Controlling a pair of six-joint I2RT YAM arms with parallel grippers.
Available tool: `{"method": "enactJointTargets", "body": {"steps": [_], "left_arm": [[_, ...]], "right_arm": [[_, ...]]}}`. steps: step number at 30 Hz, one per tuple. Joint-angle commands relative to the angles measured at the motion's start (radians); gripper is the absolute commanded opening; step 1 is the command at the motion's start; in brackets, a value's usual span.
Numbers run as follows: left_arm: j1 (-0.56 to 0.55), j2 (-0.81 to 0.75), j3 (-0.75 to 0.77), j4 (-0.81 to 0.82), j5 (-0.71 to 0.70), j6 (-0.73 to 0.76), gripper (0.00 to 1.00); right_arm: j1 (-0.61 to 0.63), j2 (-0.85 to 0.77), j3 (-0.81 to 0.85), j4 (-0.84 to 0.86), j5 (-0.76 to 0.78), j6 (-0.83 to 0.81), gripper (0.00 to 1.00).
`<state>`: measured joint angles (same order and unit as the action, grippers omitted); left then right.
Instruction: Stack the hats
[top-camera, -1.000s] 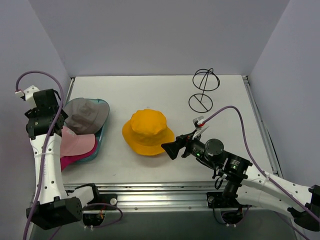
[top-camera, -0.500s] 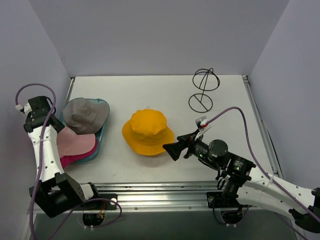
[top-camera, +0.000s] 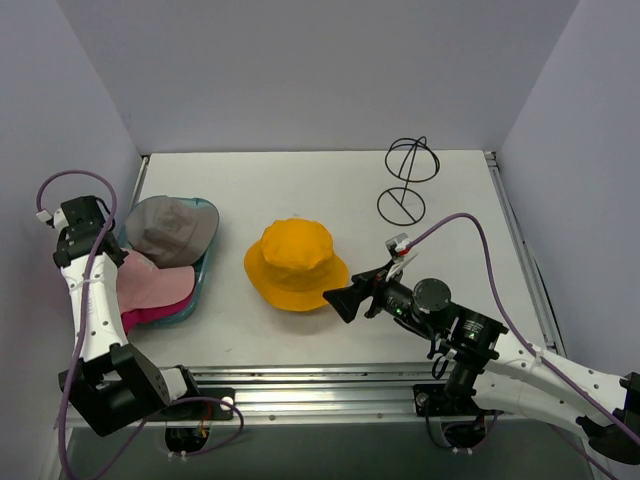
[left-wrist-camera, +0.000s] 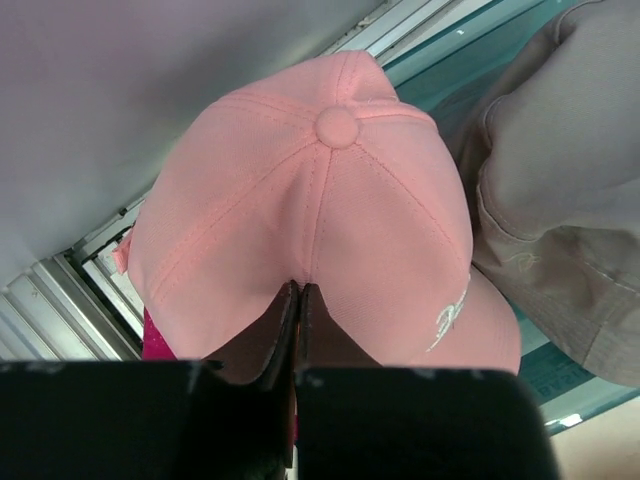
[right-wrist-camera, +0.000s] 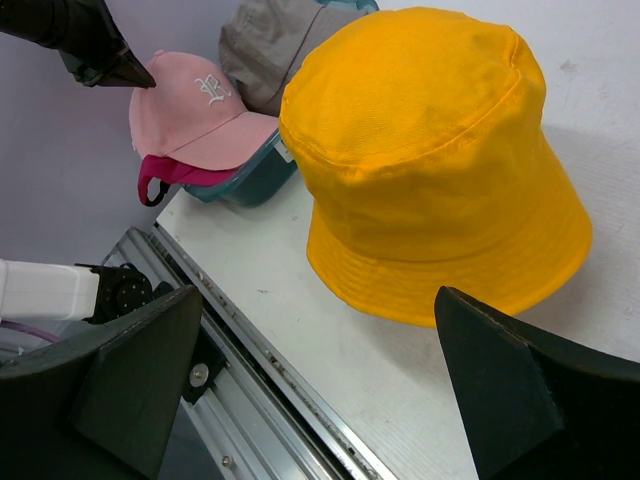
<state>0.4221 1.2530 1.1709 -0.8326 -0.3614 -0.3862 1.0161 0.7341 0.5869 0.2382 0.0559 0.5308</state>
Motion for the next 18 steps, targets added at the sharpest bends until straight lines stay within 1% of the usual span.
{"method": "enactJointTargets", "body": {"steps": [1, 4, 7, 9, 12, 15, 16, 18], "left_arm": [[0.007, -0.075, 0.047, 0.029, 0.004, -0.003, 0.02], [0.007, -0.104, 0.084, 0.013, 0.002, -0.006, 0.02], [0.004, -0.179, 0.095, 0.018, 0.009, -0.016, 0.02], [0.004, -0.197, 0.105, 0.017, 0.018, -0.025, 0.02], [0.003, -0.216, 0.134, 0.01, 0.059, -0.043, 0.02], [0.003, -0.233, 0.151, 0.016, 0.143, -0.063, 0.02], [0.003, -0.243, 0.157, 0.02, 0.195, -0.077, 0.02], [-0.009, -0.254, 0.176, 0.024, 0.225, -0.091, 0.02]], "right_arm": [[0.006, 0.001, 0.01, 0.044, -0.005, -0.005, 0.98], [0.006, 0.001, 0.008, 0.044, -0.002, -0.005, 0.98], [0.006, -0.004, 0.007, 0.039, 0.002, -0.005, 0.98], [0.006, -0.012, 0.005, 0.041, 0.002, -0.003, 0.98], [0.006, -0.024, 0.004, 0.038, 0.007, 0.0, 0.98], [0.006, -0.027, 0.004, 0.035, 0.013, -0.003, 0.98], [0.006, -0.025, 0.004, 0.032, 0.013, -0.005, 0.98], [0.007, -0.024, 0.004, 0.03, 0.012, -0.005, 0.98]]}}
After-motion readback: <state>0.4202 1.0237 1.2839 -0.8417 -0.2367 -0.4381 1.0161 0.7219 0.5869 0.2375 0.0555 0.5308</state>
